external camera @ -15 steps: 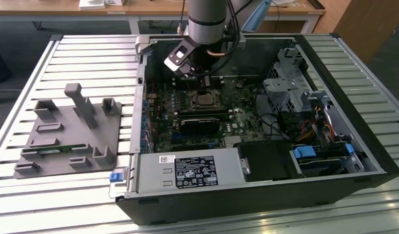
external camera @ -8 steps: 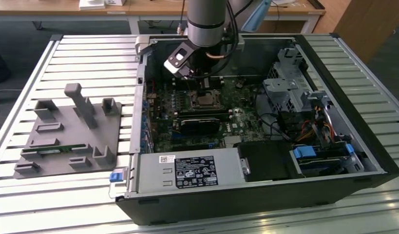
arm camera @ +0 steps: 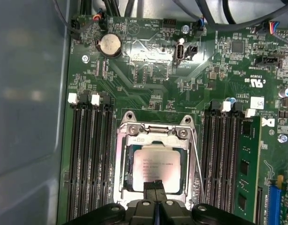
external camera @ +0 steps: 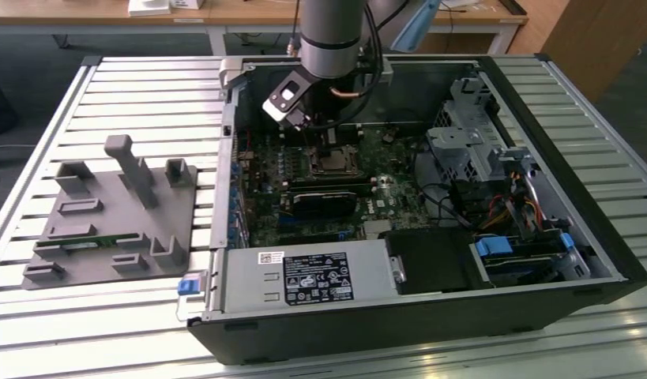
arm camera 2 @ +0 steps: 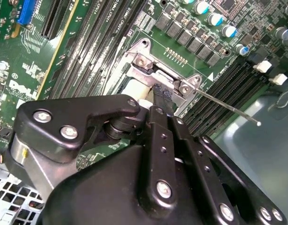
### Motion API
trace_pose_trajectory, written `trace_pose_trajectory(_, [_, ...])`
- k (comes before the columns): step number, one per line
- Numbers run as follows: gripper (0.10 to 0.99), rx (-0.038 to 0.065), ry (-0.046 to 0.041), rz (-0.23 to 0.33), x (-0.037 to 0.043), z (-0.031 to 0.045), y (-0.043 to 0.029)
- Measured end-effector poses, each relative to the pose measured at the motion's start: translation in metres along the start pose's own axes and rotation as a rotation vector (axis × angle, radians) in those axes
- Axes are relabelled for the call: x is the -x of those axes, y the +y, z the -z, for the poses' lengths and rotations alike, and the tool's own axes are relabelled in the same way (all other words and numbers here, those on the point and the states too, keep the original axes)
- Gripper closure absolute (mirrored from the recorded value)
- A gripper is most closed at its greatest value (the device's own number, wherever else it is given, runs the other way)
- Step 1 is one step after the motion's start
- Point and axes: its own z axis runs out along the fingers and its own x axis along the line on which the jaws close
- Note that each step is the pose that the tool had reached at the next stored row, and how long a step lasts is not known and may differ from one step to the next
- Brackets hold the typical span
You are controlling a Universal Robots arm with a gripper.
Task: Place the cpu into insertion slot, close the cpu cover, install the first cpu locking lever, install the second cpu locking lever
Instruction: 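Close the cpu cover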
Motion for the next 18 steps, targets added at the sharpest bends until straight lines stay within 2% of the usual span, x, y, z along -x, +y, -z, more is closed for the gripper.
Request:
trace_pose_trajectory(10, [0.980, 0.000, 0.0000, 0.000, 0.0001, -0.0088, -0.0006])
trace_pose_trajectory(18, [0.980, 0.000, -0.0006, 0.000, 0.0000, -0.0118, 0.0000])
